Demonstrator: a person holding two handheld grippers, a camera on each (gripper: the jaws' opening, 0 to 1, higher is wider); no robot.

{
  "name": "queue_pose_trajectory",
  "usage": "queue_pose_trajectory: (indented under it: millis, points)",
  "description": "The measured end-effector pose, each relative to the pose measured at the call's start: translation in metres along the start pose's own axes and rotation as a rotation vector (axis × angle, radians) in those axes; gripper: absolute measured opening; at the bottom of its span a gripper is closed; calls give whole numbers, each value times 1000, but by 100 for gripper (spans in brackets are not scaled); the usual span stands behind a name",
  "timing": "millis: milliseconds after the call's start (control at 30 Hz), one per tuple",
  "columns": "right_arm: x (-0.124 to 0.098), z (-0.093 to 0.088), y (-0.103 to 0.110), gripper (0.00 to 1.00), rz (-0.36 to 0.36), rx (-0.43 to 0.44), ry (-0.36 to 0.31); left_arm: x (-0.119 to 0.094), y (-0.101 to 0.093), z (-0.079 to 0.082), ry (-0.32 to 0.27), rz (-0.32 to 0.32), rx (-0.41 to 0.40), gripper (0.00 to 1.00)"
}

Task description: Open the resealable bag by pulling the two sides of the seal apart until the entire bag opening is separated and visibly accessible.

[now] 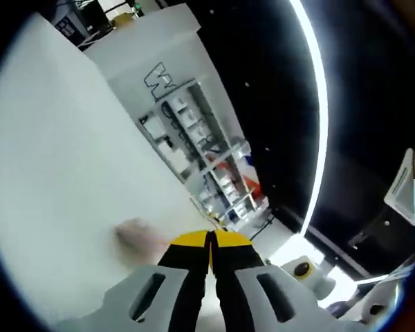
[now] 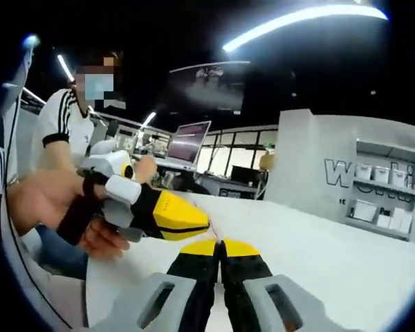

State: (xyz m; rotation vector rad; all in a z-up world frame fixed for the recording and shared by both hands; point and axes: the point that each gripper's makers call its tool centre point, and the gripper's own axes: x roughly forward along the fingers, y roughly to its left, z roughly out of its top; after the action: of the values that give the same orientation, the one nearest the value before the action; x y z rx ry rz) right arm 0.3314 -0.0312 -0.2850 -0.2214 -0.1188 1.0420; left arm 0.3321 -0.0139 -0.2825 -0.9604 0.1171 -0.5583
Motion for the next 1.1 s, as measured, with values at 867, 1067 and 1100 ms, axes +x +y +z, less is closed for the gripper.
queue_pose_trajectory:
  millis: [867, 1067, 1100]
  points:
    - [-14, 21, 23, 0, 220, -193, 165, -7, 3, -12, 80, 50, 157, 2]
    - [-12, 11, 33, 0, 269, -230, 219, -13, 7, -11, 87, 73, 214, 2]
    - [-11, 9, 34, 0, 278, -239, 230, -14, 7, -11, 88, 73, 220, 2]
